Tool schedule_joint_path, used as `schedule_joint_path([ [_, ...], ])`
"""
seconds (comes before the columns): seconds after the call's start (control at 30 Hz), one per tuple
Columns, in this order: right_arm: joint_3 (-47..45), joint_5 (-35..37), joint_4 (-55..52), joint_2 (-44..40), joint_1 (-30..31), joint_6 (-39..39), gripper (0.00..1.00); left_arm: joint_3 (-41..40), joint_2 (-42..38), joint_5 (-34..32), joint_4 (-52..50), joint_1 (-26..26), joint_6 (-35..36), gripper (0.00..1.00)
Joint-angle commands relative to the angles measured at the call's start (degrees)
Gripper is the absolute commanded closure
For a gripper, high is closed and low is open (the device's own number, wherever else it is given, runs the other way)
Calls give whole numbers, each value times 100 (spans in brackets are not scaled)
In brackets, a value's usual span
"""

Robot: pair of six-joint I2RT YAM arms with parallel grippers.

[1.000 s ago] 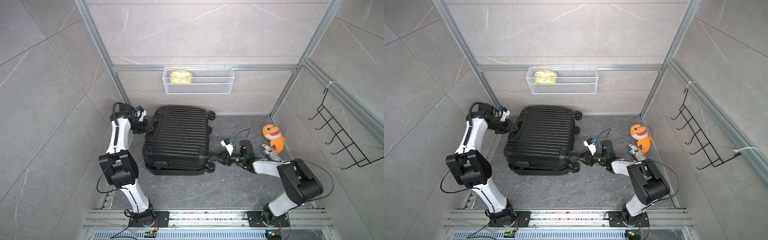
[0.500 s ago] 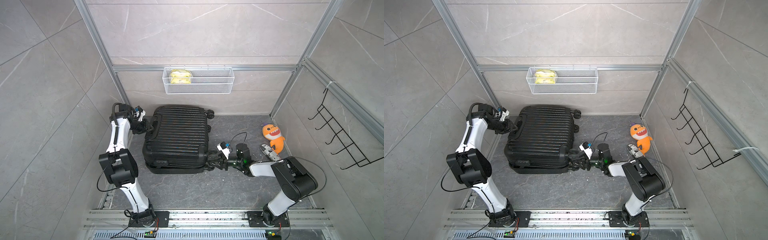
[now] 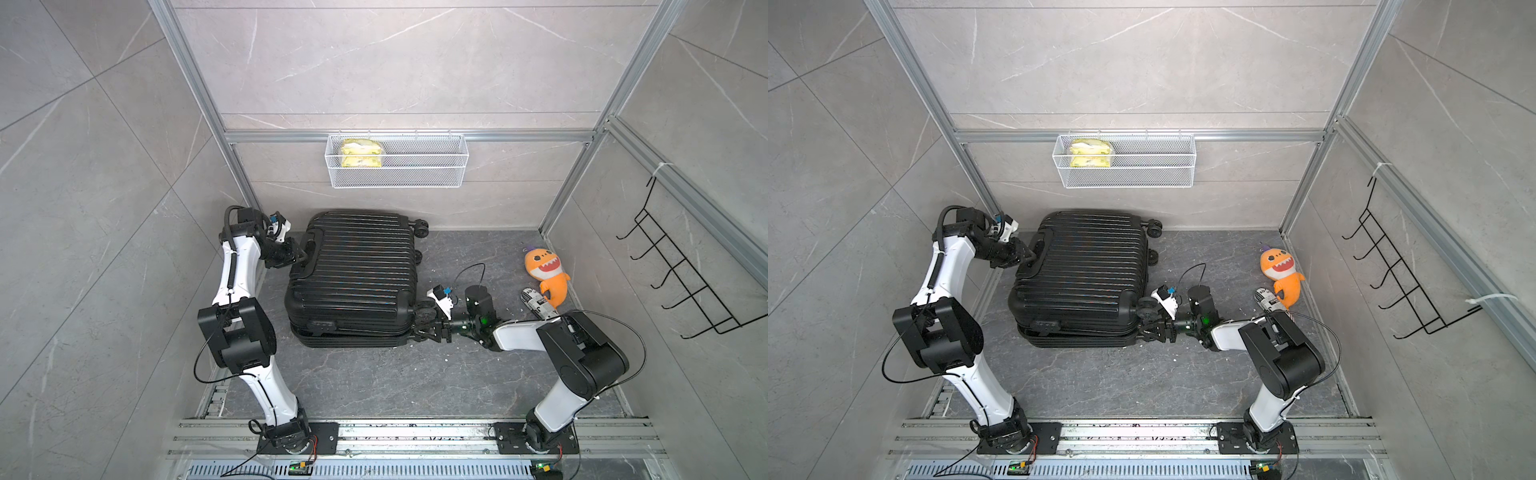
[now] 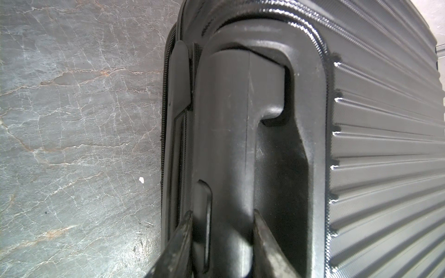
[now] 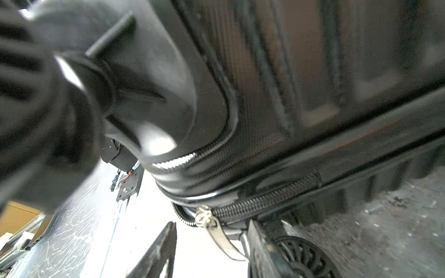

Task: Close the suitcase zippers
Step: Zip the zipper on the suitcase.

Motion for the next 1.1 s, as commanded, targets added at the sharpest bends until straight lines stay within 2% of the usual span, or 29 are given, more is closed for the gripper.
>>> schedule_joint_path([
  [0.0, 140, -162, -167, 140, 83, -52, 49, 347, -160, 378, 487, 114, -696, 100],
  [0.33, 53, -254, -213, 253, 146, 44, 54, 333, -171, 339, 497, 116, -704, 100],
  [0.67, 10, -208, -145, 201, 188, 93, 71, 296, -212, 284, 512, 111, -714, 100],
  [0.73, -41, -184, -78, 184, 189, 122, 78, 295, -206, 243, 515, 109, -711, 100],
  [0.9, -186, -89, 616, 299, 183, 500, 90, 286, -229, 217, 513, 122, -715, 100],
  [1.07, -348, -69, 1753, 574, 184, 1159, 89, 267, -238, 203, 518, 122, -713, 100],
])
